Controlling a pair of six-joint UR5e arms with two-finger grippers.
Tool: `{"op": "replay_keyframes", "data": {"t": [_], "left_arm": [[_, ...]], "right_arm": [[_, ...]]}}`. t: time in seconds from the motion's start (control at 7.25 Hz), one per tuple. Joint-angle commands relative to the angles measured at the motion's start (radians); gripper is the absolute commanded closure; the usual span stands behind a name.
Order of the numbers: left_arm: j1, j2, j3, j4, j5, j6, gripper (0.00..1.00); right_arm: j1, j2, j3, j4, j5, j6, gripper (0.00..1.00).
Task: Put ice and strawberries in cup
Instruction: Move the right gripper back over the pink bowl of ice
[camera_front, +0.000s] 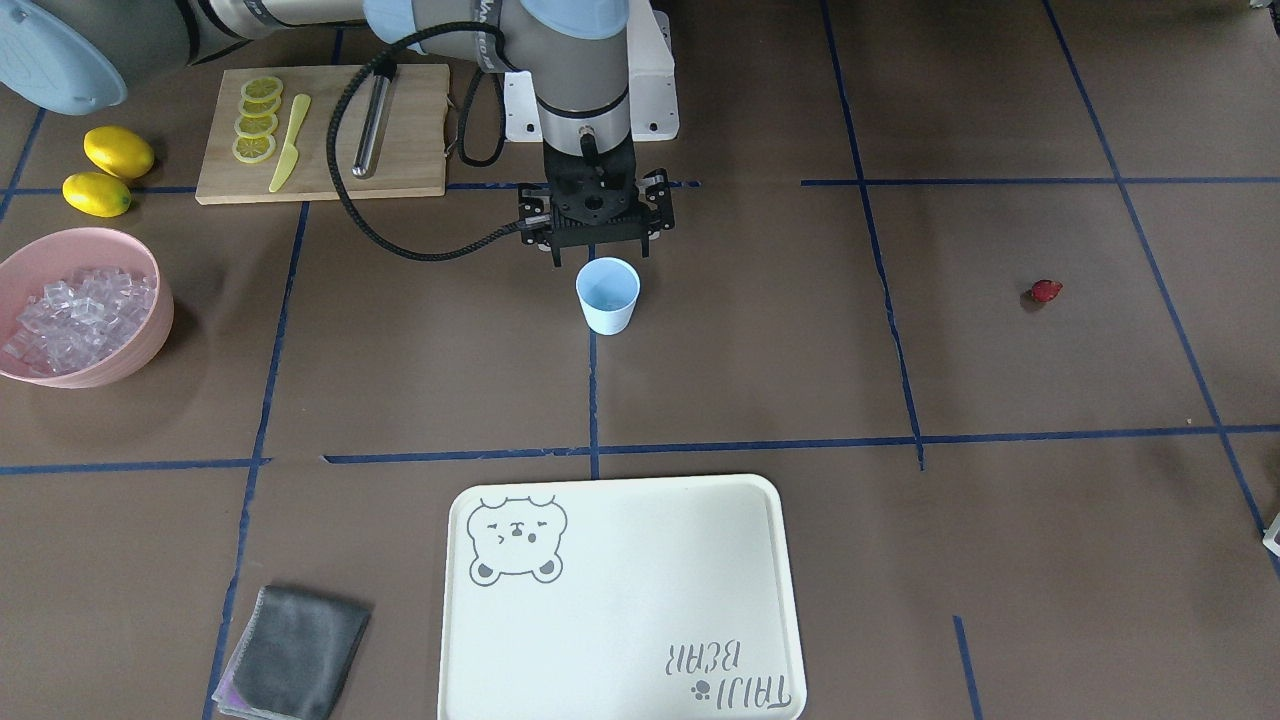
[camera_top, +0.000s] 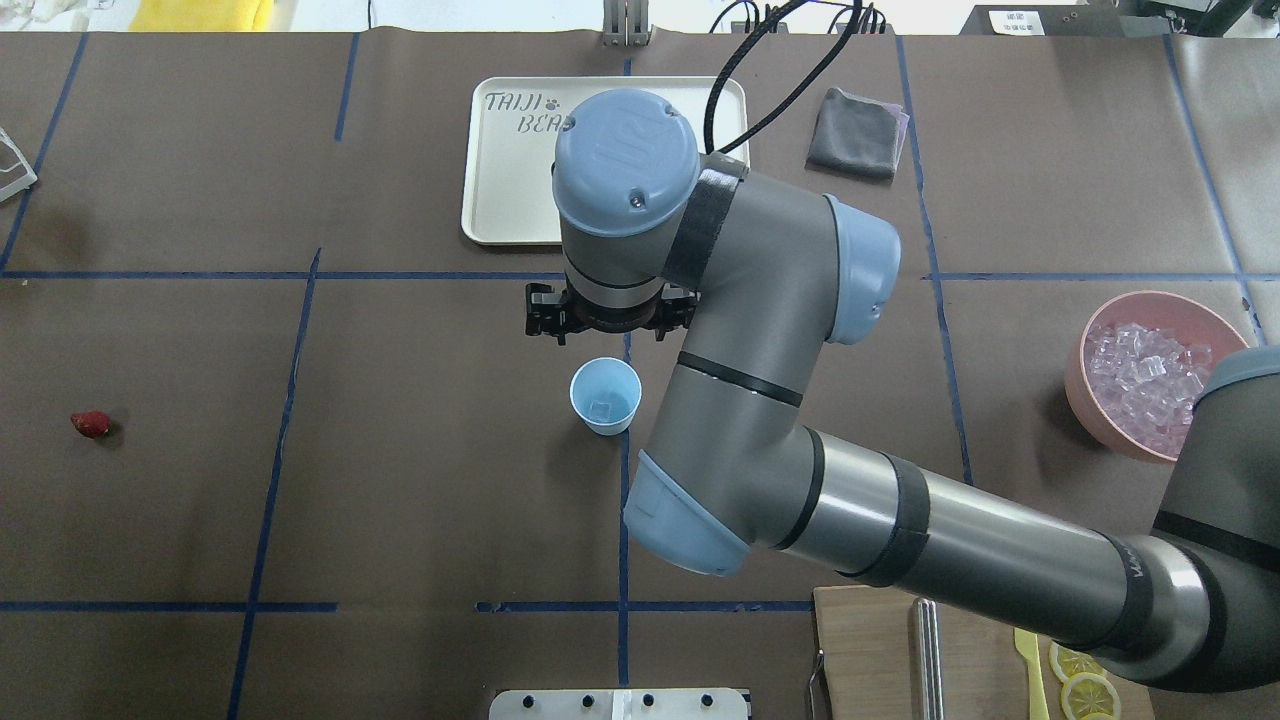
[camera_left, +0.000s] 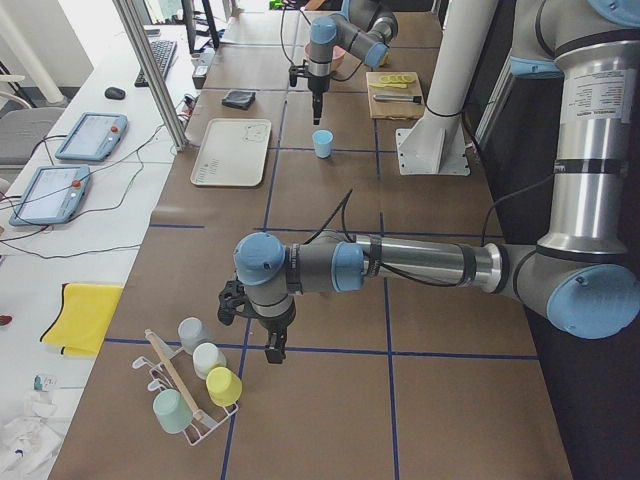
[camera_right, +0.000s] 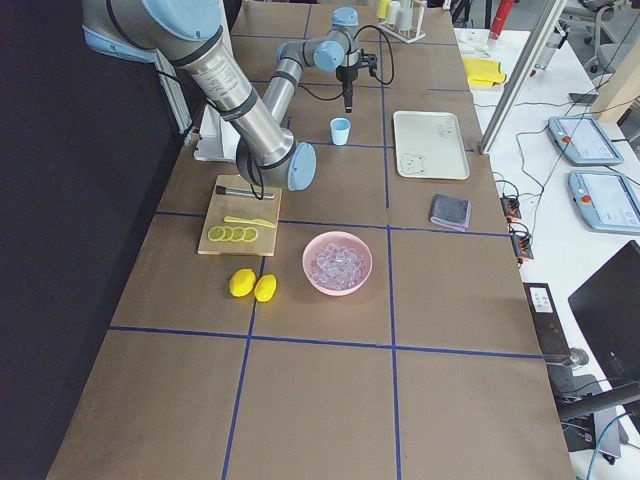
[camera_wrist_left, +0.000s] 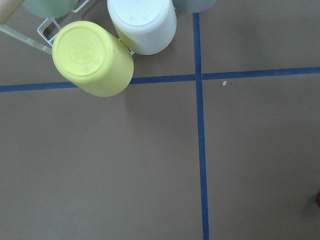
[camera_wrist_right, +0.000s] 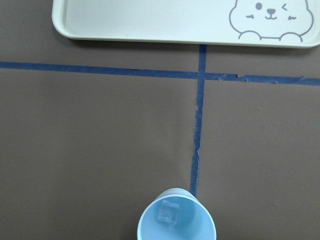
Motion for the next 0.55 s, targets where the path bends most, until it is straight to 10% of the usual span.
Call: {"op": "replay_keyframes", "data": {"t": [0.0,0.41], "left_arm": [[0.000,-0.002,-0.003,0.000,0.000,-0.001,0.00],[0.000,0.003,-0.009,0.001,0.000,-0.001,0.00]], "right_arm": [[0.073,-0.108,0.259,-0.172,0.009,-0.136,0.00],[0.271,-0.361,0.410,-0.184,0.139,-0.496,0.00]]}}
